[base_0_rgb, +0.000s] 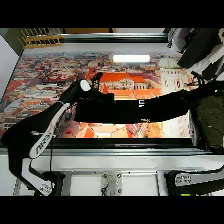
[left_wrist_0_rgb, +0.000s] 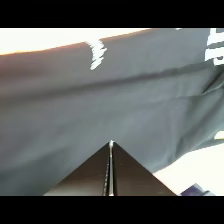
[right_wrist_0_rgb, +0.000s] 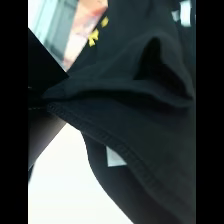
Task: Fold the clothes and pants, and hang the long-sleeved shirts on hangers.
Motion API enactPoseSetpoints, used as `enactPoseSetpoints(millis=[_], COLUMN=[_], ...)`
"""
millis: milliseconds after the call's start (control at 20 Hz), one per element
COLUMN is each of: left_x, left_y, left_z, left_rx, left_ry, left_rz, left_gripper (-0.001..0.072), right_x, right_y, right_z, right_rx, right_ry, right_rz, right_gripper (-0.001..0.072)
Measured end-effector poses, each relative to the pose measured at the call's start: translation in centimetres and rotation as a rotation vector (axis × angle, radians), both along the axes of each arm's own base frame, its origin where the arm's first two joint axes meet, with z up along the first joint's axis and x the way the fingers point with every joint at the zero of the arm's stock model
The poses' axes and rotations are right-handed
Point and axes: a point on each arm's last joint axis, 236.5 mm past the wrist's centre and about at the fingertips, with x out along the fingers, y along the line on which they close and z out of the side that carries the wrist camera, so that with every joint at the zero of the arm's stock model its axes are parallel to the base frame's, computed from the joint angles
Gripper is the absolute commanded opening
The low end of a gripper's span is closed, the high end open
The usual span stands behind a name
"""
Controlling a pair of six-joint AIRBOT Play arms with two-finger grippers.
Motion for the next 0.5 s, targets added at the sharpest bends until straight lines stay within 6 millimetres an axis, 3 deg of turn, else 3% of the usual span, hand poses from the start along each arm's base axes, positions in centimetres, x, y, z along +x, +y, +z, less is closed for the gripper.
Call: enactPoseSetpoints(millis=[250, 500], left_x=[0.5, -0.4], left_y=[-6.8, -10.8], left_z=[-2.3, -4.2], left_rx=[-0.019, -0.020], left_ry=[-0.014, 0.004], left_rz=[-0.112, -0.204], left_gripper=[0.0006, 0.0005], right_x=[2.3, 2.8], right_y=[5.9, 12.1], right_z=[6.8, 10.9], right_rx=[-0.073, -0.092], right_ry=[-0.091, -0.186], right_rz=[0.124, 0.236], right_gripper=[0.0019, 0.0019])
